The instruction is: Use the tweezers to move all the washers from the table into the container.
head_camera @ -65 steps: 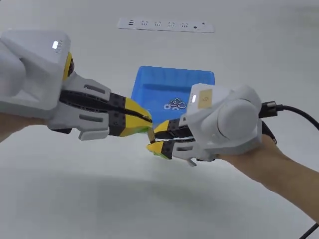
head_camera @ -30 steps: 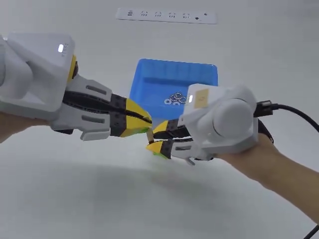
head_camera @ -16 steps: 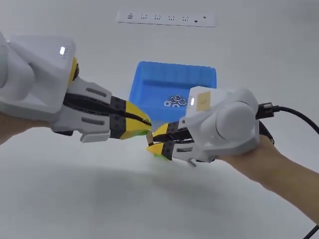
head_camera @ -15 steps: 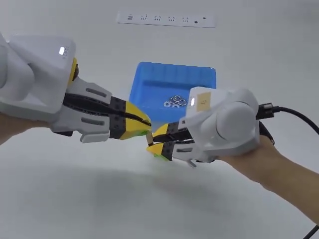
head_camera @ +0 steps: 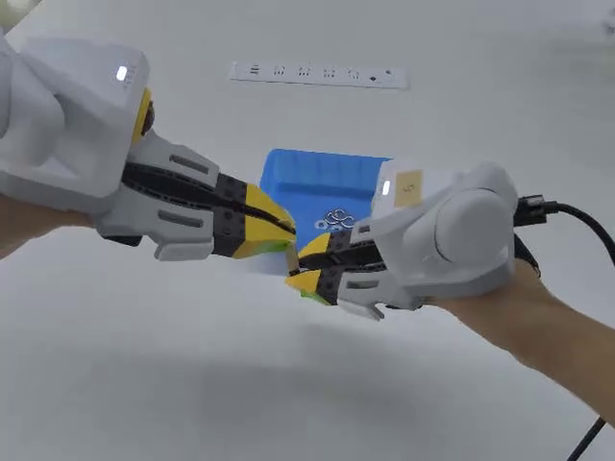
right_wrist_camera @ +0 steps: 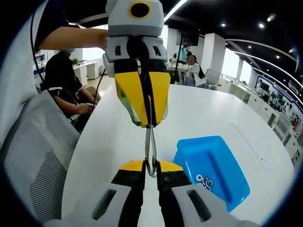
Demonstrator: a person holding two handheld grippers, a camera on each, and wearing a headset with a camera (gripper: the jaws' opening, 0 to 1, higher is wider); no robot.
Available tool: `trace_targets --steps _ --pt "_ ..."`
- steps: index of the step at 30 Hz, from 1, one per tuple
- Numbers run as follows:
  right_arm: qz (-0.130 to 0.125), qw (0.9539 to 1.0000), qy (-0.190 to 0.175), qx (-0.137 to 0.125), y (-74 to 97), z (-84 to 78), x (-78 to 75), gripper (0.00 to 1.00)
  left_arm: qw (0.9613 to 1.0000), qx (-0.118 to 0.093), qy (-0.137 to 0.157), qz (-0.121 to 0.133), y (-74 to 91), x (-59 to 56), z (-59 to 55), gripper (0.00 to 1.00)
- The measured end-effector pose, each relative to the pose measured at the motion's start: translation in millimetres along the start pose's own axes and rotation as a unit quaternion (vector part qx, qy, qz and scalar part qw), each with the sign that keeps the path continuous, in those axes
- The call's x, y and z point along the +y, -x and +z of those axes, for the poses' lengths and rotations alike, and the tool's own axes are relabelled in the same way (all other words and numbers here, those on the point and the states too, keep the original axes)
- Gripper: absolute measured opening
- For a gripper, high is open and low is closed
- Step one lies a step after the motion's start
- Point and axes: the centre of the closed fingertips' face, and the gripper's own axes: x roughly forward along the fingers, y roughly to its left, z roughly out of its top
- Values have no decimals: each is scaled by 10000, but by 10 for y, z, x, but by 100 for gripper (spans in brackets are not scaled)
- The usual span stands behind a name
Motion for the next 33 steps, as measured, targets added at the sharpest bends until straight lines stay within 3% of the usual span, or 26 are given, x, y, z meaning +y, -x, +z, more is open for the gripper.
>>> trace_targets --steps 9,18,22,27,33 --pt "-328 9990 245 -159 220 235 -225 10 9990 -34 -438 69 71 134 333 6" --pt "-556 9975 386 -225 323 306 -509 10 9974 5 -712 68 31 368 489 6" --pt "-649 9971 344 -178 327 235 -666 10 9975 -16 -713 30 -65 521 479 6" --pt "-712 9968 348 49 276 31 -832 10 9978 61 -649 -74 -243 702 364 6" --pt "-687 9973 208 175 178 -176 -958 10 9982 148 -566 -164 -411 800 225 6"
